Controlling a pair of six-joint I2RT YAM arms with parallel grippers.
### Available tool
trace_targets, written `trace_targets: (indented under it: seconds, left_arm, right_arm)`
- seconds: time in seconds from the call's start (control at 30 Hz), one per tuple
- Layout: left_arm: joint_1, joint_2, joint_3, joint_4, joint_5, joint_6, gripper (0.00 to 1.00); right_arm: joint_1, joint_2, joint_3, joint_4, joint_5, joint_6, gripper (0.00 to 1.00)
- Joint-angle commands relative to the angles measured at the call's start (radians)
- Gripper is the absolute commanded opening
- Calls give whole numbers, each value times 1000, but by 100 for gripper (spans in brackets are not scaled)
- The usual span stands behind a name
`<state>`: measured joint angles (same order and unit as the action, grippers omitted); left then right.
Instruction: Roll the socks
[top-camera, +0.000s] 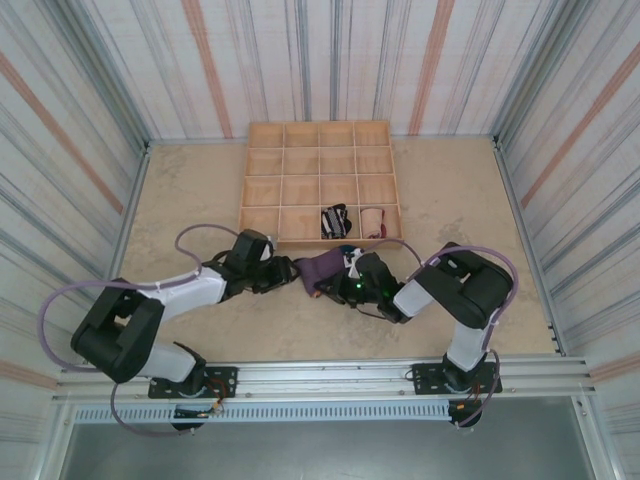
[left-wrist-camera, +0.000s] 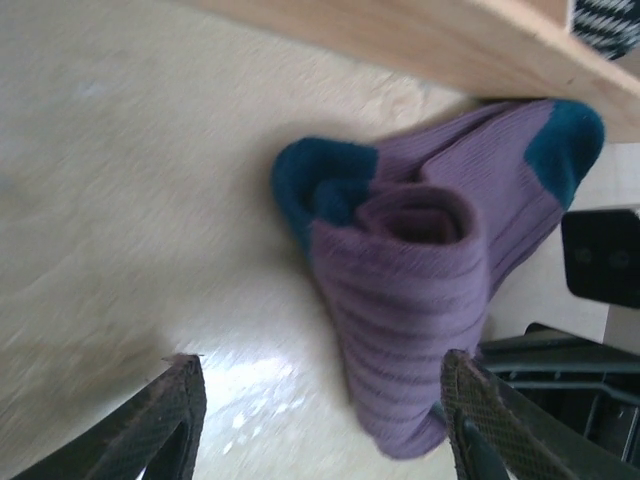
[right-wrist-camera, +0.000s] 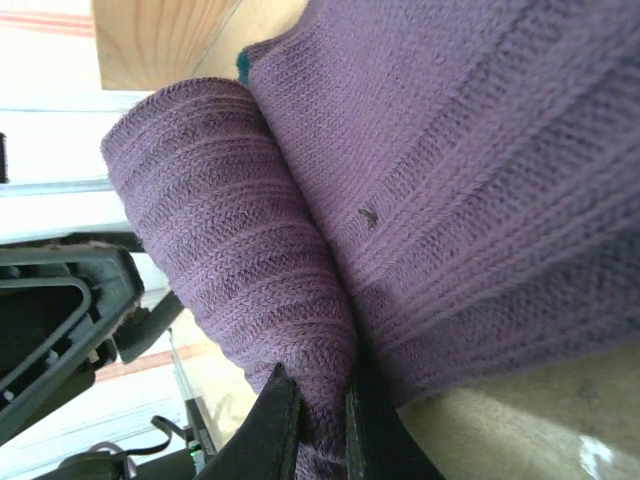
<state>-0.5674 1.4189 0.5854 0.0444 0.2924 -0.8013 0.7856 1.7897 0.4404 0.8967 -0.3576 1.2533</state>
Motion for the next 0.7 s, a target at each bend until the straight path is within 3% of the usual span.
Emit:
trace_targets:
  seconds: [0.0,0.47,0.67]
  left_arm:
    - [-20,48,47,48,-22,30,63]
    - [-42,219,109,58,-43,6,46]
    - [-42,243,105,82,-65,-51,25]
  right_arm:
    - [-3,-1,-7,-376,96,-16,0]
    - [-5,-35,65,-500,100,-154,0]
    - [-6,-64,81,-523,105,-234,0]
